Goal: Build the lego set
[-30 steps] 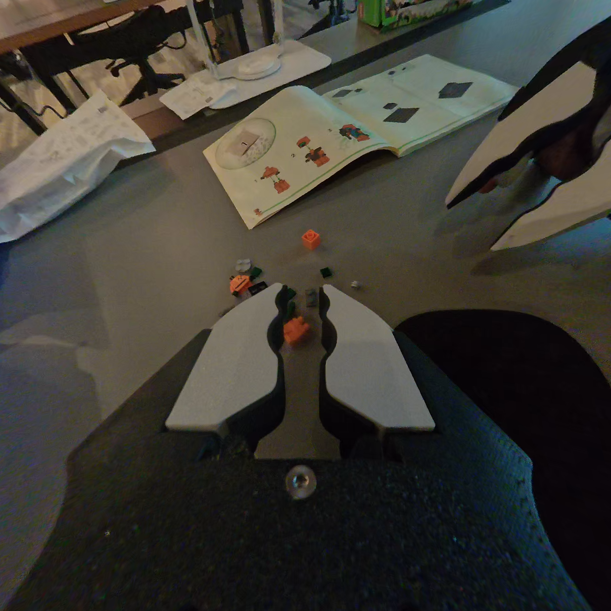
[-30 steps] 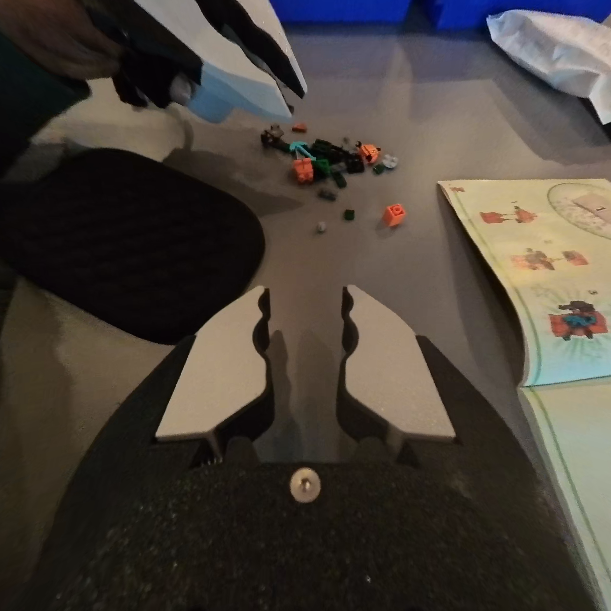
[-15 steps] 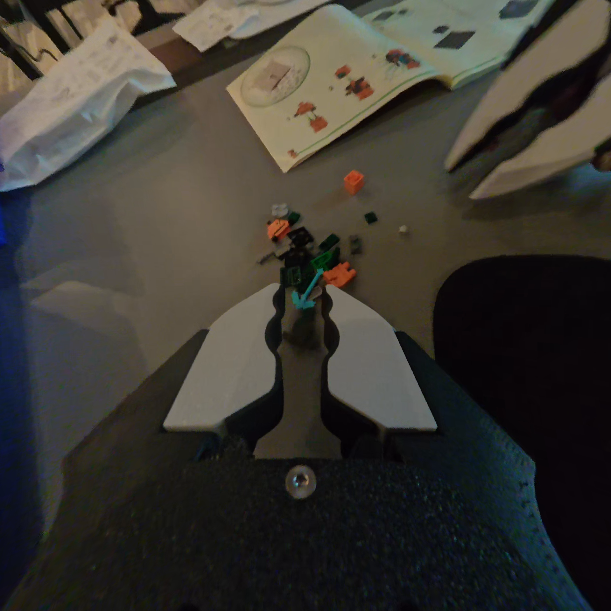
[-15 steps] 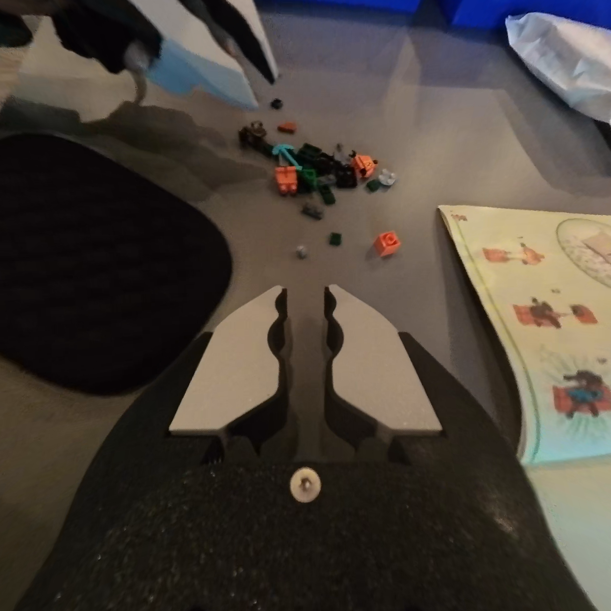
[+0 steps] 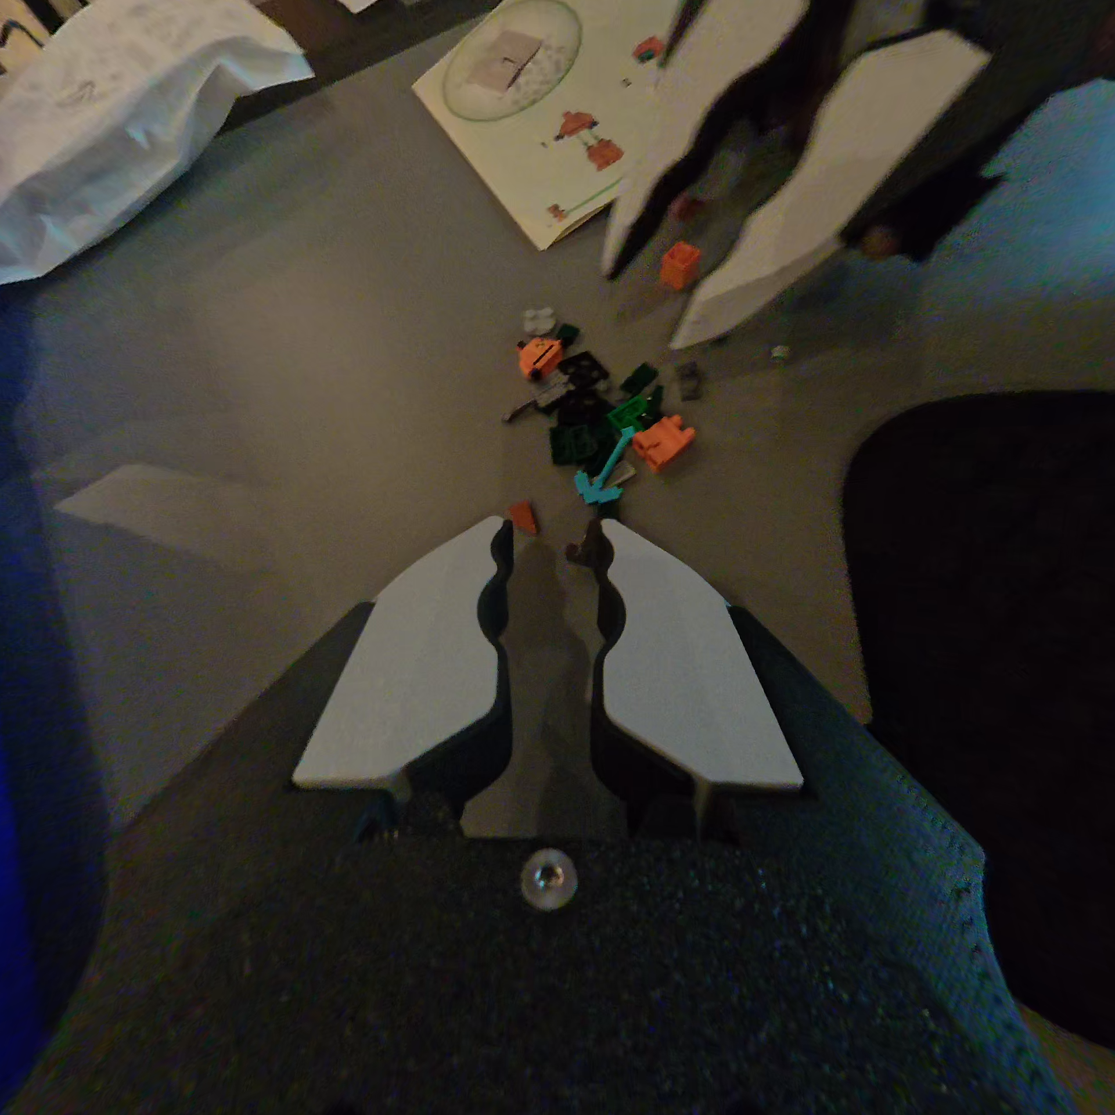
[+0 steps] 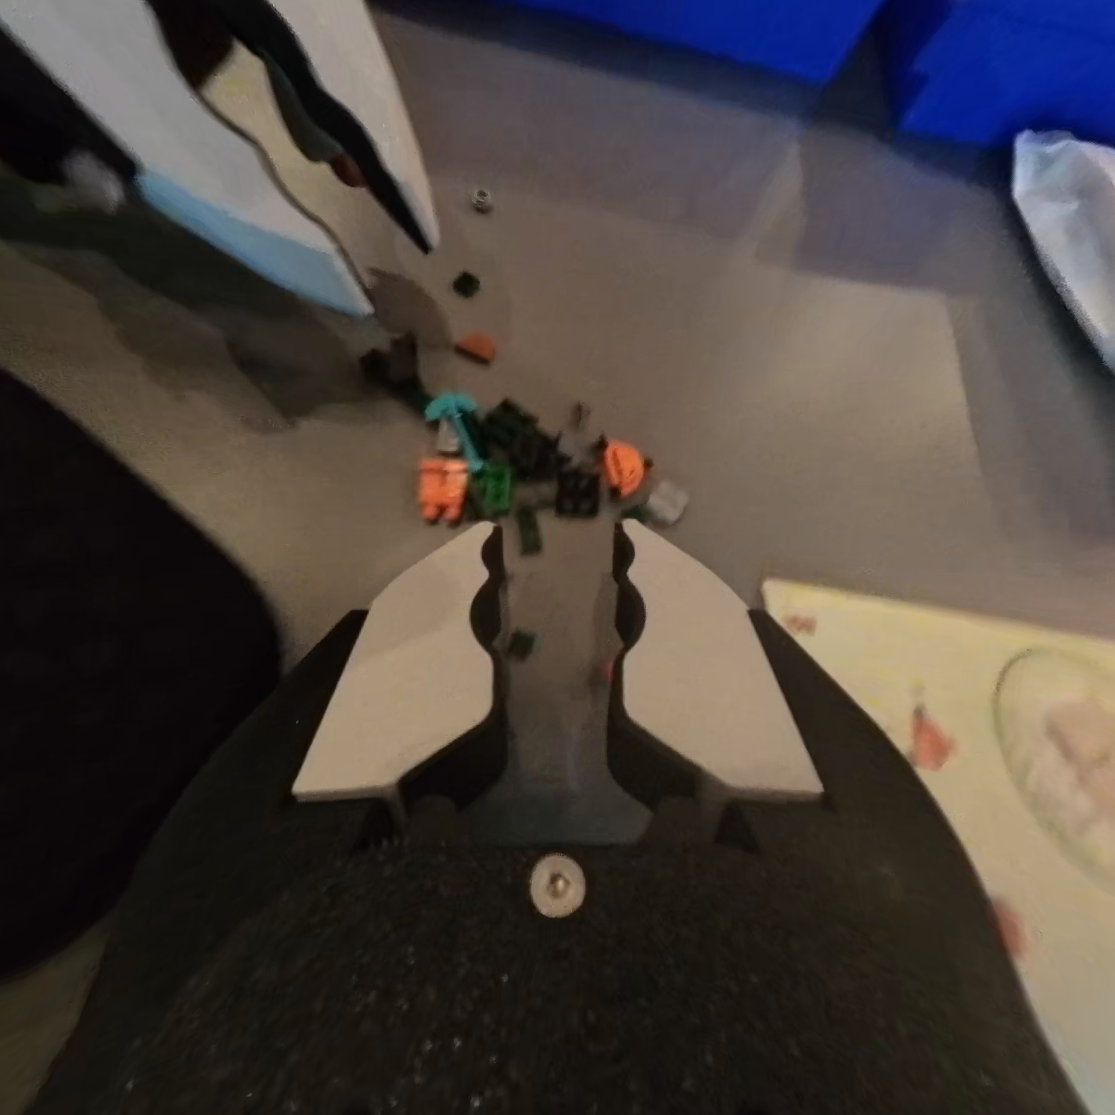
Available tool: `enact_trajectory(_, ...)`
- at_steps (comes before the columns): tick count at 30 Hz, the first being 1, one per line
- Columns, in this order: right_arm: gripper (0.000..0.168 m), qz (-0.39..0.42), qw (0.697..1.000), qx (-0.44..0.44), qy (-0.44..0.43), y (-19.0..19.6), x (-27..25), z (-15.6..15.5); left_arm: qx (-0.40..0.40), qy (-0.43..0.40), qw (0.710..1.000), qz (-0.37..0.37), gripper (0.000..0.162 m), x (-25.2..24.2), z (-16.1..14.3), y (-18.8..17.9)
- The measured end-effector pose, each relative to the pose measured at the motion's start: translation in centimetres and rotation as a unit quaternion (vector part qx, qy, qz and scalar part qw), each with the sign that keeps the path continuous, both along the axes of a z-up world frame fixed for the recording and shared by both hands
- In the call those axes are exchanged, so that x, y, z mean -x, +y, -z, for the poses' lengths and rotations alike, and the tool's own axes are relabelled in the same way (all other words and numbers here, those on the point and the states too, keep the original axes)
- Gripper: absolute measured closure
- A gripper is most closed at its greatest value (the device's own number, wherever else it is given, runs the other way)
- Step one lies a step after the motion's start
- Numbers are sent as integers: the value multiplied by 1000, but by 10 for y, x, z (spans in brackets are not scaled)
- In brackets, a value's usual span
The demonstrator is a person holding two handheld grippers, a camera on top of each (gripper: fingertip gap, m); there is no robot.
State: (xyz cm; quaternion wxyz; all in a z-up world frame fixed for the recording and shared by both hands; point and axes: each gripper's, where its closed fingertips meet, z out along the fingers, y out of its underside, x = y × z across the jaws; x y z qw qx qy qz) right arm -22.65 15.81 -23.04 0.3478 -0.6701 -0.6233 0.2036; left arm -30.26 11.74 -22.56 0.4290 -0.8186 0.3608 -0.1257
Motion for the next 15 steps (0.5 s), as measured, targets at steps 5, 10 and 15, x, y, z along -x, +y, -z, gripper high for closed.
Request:
enact_trajectory(5, 142, -1, 999, 9, -38, 23, 19, 13, -1, -1, 1000, -5, 138, 0, 5, -2)
enact_trajectory(10, 154, 6, 998, 10, -60, 28, 22, 21, 0, -4, 1000, -5, 138, 1, 9, -4)
enact_trajectory(15, 168, 12, 998, -24, -62, 27, 23, 16, -2, -13, 1000, -9, 140, 0, 9, -1)
